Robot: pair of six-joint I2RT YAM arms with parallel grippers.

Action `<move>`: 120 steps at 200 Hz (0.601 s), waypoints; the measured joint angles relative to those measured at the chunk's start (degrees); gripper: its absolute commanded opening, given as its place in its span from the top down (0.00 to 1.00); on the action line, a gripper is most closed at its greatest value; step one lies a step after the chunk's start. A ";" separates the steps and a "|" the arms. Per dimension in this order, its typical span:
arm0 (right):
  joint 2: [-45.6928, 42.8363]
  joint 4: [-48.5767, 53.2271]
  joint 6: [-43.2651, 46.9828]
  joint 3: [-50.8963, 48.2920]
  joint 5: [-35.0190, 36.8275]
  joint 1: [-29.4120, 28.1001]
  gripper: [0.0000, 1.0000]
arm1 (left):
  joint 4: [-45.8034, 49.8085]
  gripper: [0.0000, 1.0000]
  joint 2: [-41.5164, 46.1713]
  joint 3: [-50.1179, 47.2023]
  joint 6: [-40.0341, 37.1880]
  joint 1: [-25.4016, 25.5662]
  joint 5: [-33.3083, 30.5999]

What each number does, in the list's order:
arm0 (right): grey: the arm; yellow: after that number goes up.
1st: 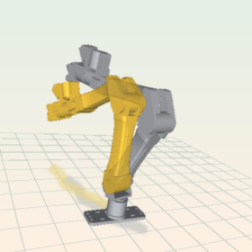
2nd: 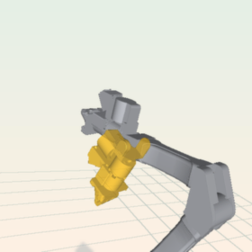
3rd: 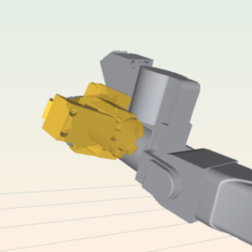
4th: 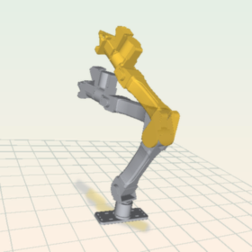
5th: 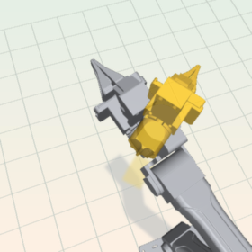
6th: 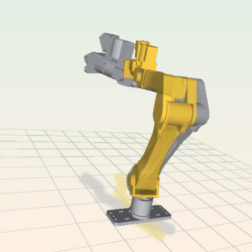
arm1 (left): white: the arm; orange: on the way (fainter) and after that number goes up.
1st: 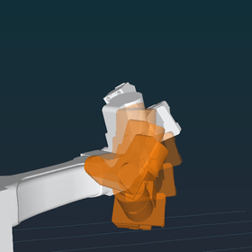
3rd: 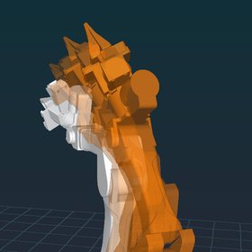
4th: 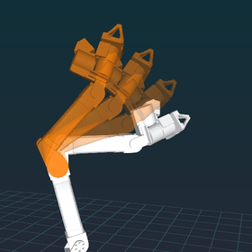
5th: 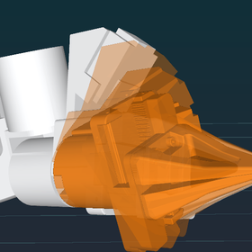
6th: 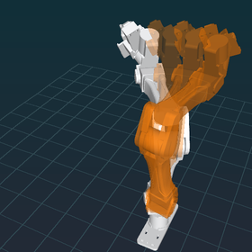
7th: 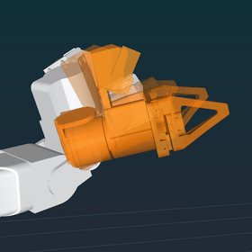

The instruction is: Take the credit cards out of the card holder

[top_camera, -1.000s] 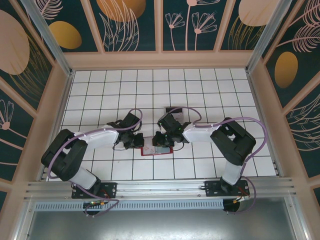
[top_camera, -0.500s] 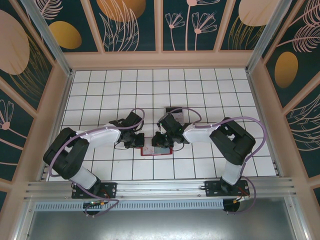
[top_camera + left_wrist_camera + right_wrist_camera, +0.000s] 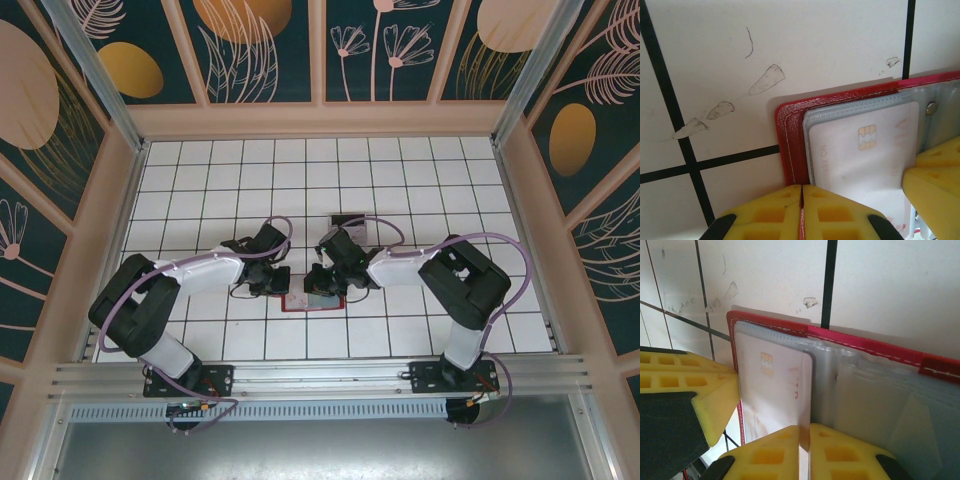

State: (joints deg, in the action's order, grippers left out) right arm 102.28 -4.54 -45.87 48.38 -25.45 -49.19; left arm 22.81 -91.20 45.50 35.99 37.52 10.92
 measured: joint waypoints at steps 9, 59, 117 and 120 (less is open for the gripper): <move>0.00 -0.31 -0.20 -0.20 -0.02 0.02 0.89 | 0.00 0.90 -0.09 0.00 0.00 0.02 -0.09; -1.42 -1.86 -1.27 -1.88 -0.26 0.04 0.87 | 0.81 0.90 -0.66 0.70 0.00 0.68 -1.51; -3.17 -5.01 -2.71 -4.26 -1.73 0.00 0.87 | 1.31 0.90 -0.85 1.07 0.00 1.18 -2.64; -3.17 -5.29 -2.73 -4.33 -1.79 0.00 0.87 | 1.31 0.90 -0.85 1.07 -0.02 1.18 -2.64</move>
State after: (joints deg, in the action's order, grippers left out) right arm 99.11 -9.82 -48.60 44.05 -27.24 -49.19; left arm 24.12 -92.05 46.57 35.97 38.70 8.27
